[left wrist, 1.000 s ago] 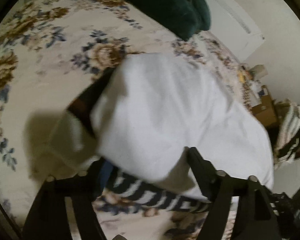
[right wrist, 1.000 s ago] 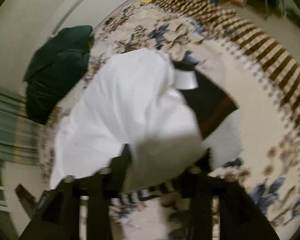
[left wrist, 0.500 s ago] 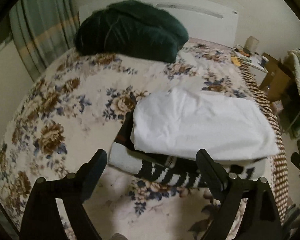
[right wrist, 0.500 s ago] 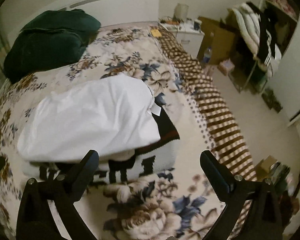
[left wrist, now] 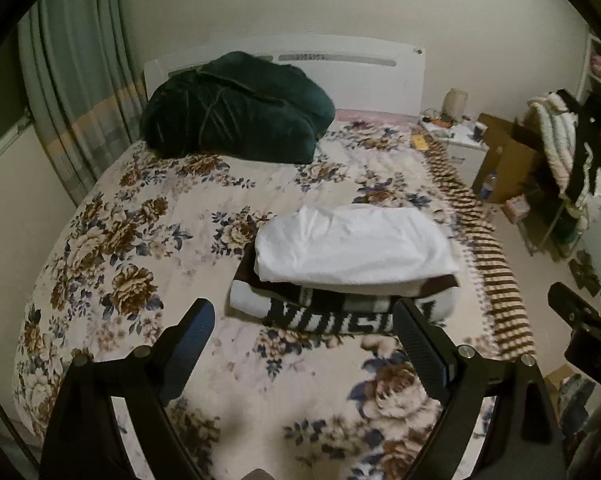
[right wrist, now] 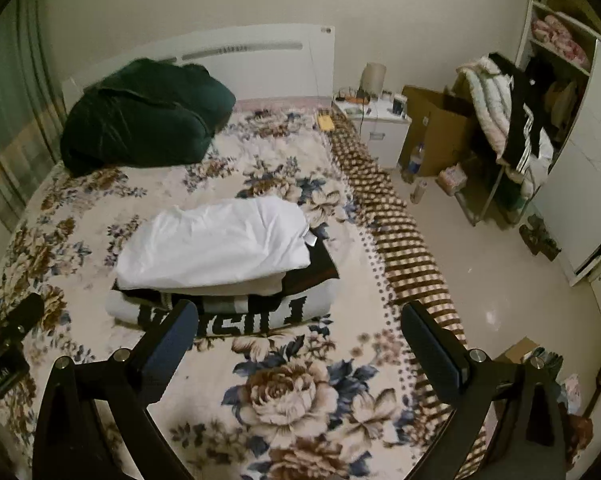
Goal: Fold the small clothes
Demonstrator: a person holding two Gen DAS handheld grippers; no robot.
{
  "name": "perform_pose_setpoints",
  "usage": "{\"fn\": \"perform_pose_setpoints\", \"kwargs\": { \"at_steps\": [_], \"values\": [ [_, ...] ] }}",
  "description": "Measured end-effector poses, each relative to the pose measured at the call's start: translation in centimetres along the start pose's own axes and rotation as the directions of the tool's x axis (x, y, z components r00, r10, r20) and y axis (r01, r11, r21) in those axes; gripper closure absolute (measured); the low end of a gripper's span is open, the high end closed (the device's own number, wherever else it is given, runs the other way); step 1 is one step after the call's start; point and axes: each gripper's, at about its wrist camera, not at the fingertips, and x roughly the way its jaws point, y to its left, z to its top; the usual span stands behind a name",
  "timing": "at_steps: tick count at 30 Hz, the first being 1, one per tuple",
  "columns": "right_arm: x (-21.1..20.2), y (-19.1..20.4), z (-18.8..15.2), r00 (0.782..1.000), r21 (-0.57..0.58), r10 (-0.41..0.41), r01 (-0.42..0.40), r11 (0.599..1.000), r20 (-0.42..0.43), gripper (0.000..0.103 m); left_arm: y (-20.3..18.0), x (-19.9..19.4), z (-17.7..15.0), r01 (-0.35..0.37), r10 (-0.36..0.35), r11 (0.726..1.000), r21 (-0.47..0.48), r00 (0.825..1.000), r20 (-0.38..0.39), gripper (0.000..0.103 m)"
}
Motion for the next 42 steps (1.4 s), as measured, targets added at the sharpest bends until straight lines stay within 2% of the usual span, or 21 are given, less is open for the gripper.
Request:
{"fn": "perform_pose_setpoints", "kwargs": {
  "at_steps": [6, 10, 20, 25, 28, 34, 42],
  "values": [
    [-10.3, -1.4, -1.3, 0.996, -0.023, 0.013, -0.011, 1.000, 0.084, 0.000, -0.4, -8.3, -1.0, 0.007, -0.007, 1.000, 0.004, 0.998, 0.056, 0.012],
    [-16.9, -2.1, -2.5, 0.990, -0.040, 0.026, -0.020, 0.999, 0.140, 0.000, -0.3, -12.3, -1.7, -0.002, 0.002, 1.000, 0.001, 0.996, 0.086, 0.012],
    [-27.2, -3.7, -4.9, 0.978, -0.054, 0.082, -0.073, 0.996, 0.191, 0.000, 0.1, -19.2, -4.2, 0.001, 0.002, 1.000, -0.025, 0.991, 0.134, 0.012],
    [-29.4, -4.1, -5.7, 0.975, -0.065, 0.100, -0.089, 0.994, 0.196, 0.000, -0.2, -20.8, -5.1, -0.005, 0.009, 1.000, -0.024, 0.988, 0.152, 0.012],
    [-30.0, -4.2, -6.0, 0.975, -0.066, 0.104, -0.092, 0.994, 0.198, 0.000, -0.6, -21.3, -5.4, -0.009, 0.011, 1.000, -0.016, 0.987, 0.159, 0.001],
    [-30.7, -4.7, -6.4, 0.974, -0.070, 0.098, -0.085, 0.994, 0.206, 0.000, -1.1, -22.1, -5.8, -0.016, 0.018, 1.000, -0.013, 0.982, 0.189, 0.001],
    [-30.4, -5.5, -5.4, 0.972, -0.060, 0.075, -0.063, 0.996, 0.222, 0.000, -1.3, -22.5, -6.1, -0.013, 0.017, 1.000, -0.022, 0.981, 0.192, 0.001]
  ]
}}
